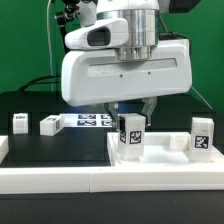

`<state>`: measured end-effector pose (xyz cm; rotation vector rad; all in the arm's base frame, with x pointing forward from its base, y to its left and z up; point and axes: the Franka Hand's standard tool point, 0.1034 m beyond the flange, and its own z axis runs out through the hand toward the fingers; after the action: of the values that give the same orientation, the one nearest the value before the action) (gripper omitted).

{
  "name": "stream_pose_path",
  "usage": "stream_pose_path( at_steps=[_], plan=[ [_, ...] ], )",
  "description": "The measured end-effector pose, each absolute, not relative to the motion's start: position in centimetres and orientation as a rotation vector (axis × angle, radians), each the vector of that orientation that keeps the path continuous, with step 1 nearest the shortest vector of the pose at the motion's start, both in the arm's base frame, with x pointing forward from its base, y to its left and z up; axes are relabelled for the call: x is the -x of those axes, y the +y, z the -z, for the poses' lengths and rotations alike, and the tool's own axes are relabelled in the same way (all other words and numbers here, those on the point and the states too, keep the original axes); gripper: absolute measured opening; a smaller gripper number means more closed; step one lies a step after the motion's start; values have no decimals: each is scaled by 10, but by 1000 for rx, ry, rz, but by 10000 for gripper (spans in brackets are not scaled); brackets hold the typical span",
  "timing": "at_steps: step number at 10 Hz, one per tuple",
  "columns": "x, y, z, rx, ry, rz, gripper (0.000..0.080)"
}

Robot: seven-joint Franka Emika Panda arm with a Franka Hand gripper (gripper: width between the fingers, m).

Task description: Assemble square table

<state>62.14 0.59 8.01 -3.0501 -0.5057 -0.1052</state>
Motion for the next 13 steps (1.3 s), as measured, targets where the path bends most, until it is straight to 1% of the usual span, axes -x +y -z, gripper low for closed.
stream_pose_path(
  at_steps=[2, 4, 8, 10, 13],
  plan=[
    [-621, 6, -80, 3055, -465, 104, 290],
    [-621, 6, -80, 3073, -282, 99, 290],
    [-620, 5, -78, 3031, 421, 87, 290],
    [-620, 5, -78, 2968, 697, 81, 290],
    [-620, 7, -78, 2783, 1199, 65, 290]
  ],
)
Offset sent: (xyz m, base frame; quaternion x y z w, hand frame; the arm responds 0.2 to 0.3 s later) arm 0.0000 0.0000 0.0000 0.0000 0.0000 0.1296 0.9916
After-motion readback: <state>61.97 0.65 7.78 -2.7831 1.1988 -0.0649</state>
